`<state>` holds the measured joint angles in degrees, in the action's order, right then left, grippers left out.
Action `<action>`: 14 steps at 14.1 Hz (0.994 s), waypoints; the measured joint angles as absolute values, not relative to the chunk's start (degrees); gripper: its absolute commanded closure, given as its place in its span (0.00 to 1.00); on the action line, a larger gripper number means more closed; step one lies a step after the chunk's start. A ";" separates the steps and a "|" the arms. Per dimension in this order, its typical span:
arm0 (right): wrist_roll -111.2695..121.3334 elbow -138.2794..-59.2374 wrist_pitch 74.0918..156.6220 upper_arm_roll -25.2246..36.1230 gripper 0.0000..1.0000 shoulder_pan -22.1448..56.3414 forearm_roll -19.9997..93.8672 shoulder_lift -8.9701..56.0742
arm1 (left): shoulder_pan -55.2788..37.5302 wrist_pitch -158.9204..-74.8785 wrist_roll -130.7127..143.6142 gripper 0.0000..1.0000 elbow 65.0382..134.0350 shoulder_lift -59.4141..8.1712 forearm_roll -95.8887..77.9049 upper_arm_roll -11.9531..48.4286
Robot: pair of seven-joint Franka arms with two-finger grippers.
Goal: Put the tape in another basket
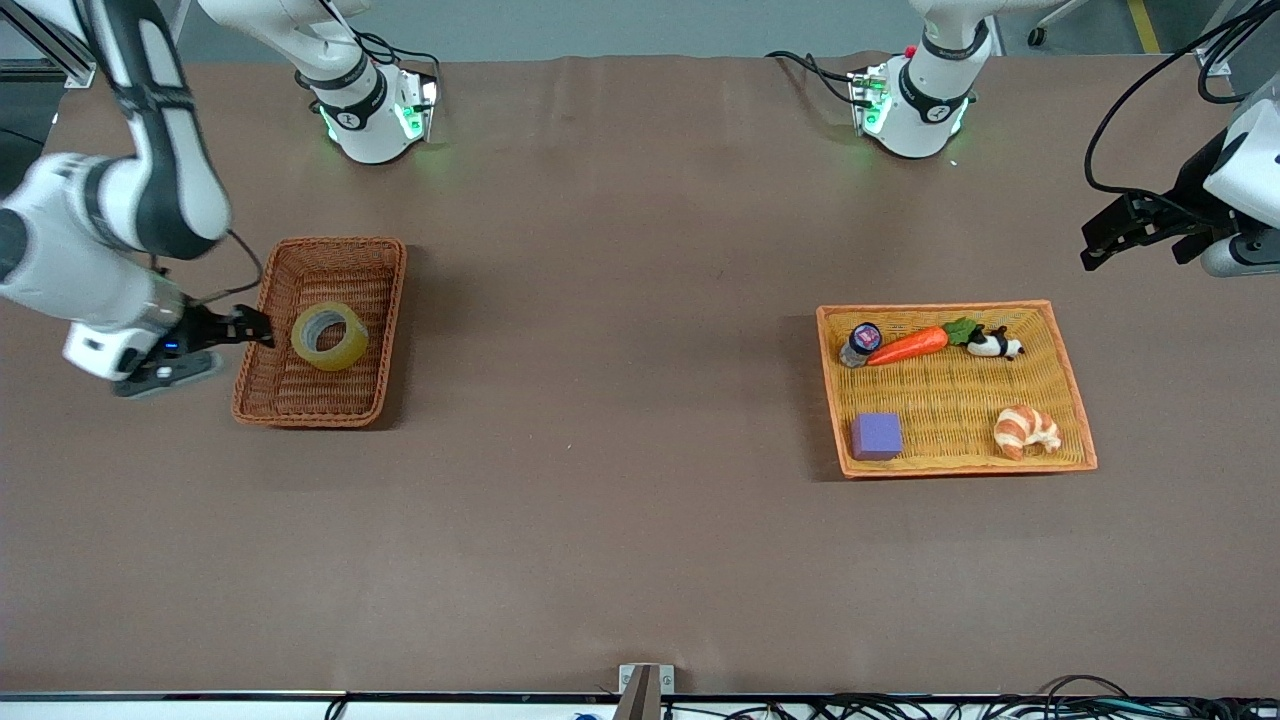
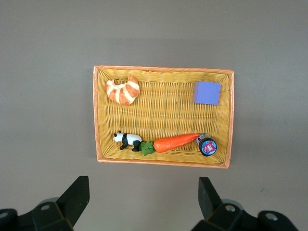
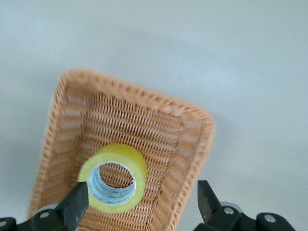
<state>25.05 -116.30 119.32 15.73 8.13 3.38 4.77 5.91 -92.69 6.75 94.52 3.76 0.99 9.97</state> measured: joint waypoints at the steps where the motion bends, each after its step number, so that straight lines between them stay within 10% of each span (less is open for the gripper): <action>1: 23.78 -112.86 117.31 15.73 0.00 7.41 3.38 4.32 | 5.91 -92.71 6.75 0.00 94.52 3.76 0.99 9.97; 14: -1.16 -81.72 87.14 7.16 0.00 1.24 0.10 2.90 | 5.75 -93.11 6.75 0.00 94.60 3.75 1.88 10.13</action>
